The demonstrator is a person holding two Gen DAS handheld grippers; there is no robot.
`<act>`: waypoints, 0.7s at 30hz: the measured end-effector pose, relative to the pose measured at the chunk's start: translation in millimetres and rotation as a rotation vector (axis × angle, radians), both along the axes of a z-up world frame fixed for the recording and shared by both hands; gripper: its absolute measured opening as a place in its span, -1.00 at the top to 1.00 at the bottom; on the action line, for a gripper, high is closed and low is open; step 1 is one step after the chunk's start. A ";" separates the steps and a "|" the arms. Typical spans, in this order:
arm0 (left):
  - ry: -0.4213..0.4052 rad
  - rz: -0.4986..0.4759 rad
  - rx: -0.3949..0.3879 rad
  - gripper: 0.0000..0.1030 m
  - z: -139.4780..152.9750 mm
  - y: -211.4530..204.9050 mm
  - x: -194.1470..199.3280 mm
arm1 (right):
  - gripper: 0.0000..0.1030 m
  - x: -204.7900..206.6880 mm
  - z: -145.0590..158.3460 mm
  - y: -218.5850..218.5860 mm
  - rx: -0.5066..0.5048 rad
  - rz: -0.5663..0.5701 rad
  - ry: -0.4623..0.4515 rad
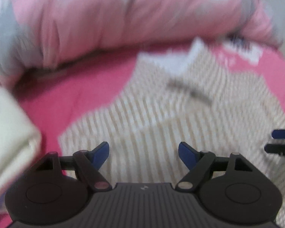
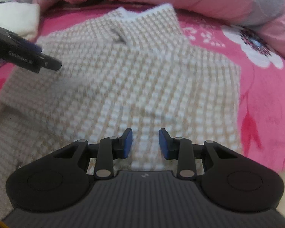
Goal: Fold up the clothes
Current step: 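Close both grippers on the white collar edge of the cardigan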
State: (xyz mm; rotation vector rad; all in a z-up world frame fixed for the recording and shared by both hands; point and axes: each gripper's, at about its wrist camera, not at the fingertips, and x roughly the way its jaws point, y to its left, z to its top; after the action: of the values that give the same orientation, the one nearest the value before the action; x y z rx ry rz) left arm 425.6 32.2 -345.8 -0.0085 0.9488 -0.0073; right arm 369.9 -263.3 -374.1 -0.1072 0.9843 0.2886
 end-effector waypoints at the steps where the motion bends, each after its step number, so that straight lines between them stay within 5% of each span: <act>1: -0.031 0.001 -0.022 -0.57 2.6 6.6 5.2 | 0.42 9.3 9.0 -5.5 0.029 0.002 -0.023; 6: -0.100 0.054 -0.124 -0.51 1.3 32.2 50.3 | 0.41 84.5 27.5 -41.3 0.223 -0.090 -0.086; 12: -0.068 0.142 -0.359 -0.43 -15.8 62.6 107.7 | 0.25 168.2 10.1 -58.5 0.384 -0.141 -0.044; 13: -0.059 0.161 -0.369 -0.34 -19.6 65.8 115.0 | 0.09 178.3 4.6 -59.5 0.407 -0.157 -0.032; 17: -0.033 0.214 -0.363 0.04 -32.8 68.6 142.7 | 0.08 213.7 -19.5 -60.7 0.504 -0.210 0.032; 19: -0.025 0.206 -0.376 0.07 -37.5 65.3 150.9 | 0.10 220.7 -28.8 -56.2 0.515 -0.219 0.052; 21: -0.014 0.209 -0.399 0.33 -42.3 60.0 155.9 | 0.25 221.9 -31.3 -51.1 0.516 -0.211 0.052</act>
State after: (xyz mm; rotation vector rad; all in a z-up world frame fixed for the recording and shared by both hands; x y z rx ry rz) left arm 581.5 92.2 -388.2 -0.4754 0.9165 -0.0035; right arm 591.8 -314.4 -405.5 0.4731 0.9362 0.3430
